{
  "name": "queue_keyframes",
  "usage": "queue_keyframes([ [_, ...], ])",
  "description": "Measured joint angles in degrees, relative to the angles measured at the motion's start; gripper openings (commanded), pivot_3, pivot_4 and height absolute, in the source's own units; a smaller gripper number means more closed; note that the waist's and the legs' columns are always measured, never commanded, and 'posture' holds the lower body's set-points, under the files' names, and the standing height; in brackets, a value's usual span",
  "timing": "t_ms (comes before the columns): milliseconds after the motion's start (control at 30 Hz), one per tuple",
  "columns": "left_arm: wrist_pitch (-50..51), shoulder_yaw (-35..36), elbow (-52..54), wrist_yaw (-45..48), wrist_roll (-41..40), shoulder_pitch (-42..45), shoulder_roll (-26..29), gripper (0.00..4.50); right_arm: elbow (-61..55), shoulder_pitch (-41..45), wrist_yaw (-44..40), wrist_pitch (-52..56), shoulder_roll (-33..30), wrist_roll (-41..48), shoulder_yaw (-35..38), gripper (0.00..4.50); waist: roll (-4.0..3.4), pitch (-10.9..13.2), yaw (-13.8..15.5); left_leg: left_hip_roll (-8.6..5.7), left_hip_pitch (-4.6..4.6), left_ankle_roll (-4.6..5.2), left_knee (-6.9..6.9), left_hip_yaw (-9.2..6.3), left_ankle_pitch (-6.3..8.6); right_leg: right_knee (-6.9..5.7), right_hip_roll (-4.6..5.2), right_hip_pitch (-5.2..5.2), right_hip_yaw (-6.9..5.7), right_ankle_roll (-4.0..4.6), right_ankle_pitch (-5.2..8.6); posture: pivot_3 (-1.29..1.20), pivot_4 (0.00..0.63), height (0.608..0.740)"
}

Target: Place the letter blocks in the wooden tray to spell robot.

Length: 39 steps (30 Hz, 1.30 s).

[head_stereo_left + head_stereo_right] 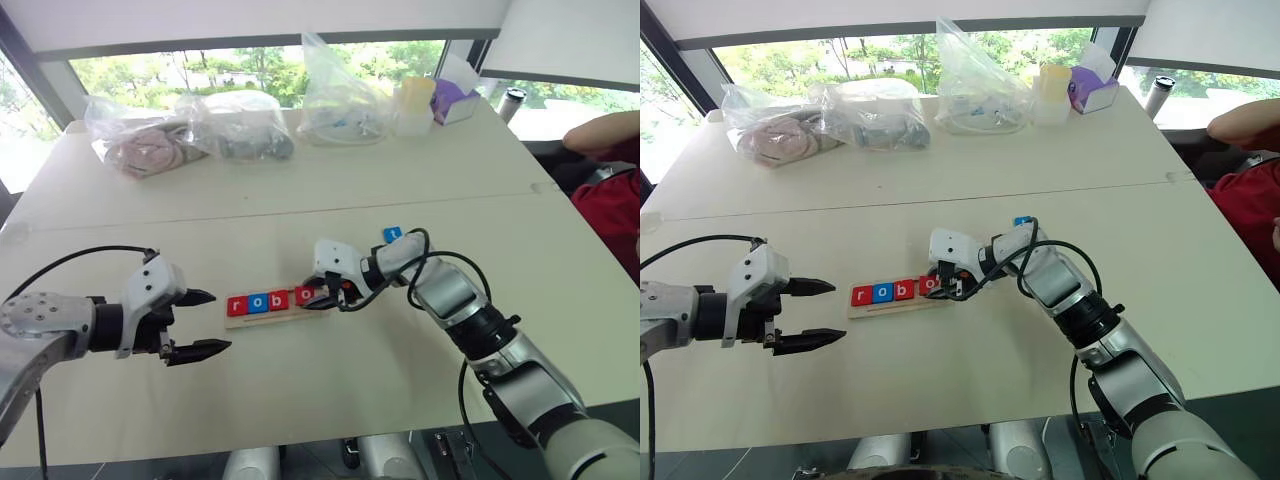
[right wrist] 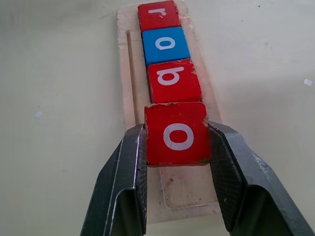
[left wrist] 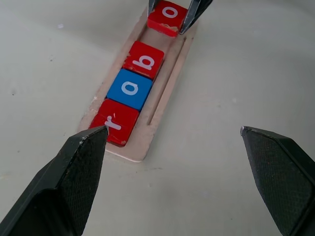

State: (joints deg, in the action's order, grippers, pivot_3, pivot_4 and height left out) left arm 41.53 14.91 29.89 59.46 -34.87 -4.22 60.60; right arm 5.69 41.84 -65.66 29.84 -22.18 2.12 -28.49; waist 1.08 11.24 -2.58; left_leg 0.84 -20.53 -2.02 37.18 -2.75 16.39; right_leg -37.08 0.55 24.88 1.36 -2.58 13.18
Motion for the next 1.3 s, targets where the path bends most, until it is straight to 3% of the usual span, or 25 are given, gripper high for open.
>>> queue_keyframes([
  [400, -0.05, -0.94, 0.04, -1.73, 0.01, 1.80, -1.16, 4.50, 2.35, 0.63, 0.06, -1.56, 1.47, -1.81, -0.82, 1.17, 0.00, 0.00, 0.02, -0.01, -0.01, 0.00, 0.00, 0.02, 0.00, 0.02, 0.02, 0.00, 0.01, -0.01, 0.00, 0.00, 0.150, 0.740],
  [600, -0.05, -2.01, 0.02, -2.18, 0.02, 2.33, -1.27, 4.50, 2.58, 0.63, 0.77, -2.07, 2.62, -2.47, -1.14, 4.23, 0.00, 0.00, -0.02, 0.00, -0.01, 0.00, -0.03, 0.01, 0.00, 0.01, 0.01, 0.00, 0.00, -0.02, -0.01, 0.00, 0.150, 0.740],
  [633, -0.05, -2.34, 0.02, -2.19, 0.08, 2.37, -1.27, 4.50, 2.58, 0.63, 1.22, -2.01, 3.05, -2.48, -1.08, 4.47, 0.00, 0.00, -0.02, 0.00, -0.01, 0.00, -0.03, 0.01, 0.00, 0.01, 0.01, 0.00, 0.00, -0.02, -0.01, 0.00, 0.150, 0.740],
  [933, -0.53, -2.75, -0.09, -2.40, 0.57, 2.88, -1.58, 4.50, 2.48, 2.21, 3.90, -1.72, 3.59, -1.91, 1.53, 4.47, 0.00, 0.00, 0.06, 0.00, -0.02, 0.00, -0.02, 0.00, 0.00, 0.02, 0.02, 0.00, 0.00, -0.02, -0.01, 0.00, 0.150, 0.740],
  [1300, -0.64, -3.41, -0.78, -2.42, 0.71, 4.03, -1.77, 4.50, -0.08, -1.15, 7.57, -5.68, -4.13, -4.13, 4.62, 4.47, 0.01, 0.00, -0.09, -0.01, -0.02, 0.00, -0.03, 0.01, 0.00, 0.05, 0.00, 0.01, 0.01, -0.02, 0.01, 0.00, 0.150, 0.740],
])
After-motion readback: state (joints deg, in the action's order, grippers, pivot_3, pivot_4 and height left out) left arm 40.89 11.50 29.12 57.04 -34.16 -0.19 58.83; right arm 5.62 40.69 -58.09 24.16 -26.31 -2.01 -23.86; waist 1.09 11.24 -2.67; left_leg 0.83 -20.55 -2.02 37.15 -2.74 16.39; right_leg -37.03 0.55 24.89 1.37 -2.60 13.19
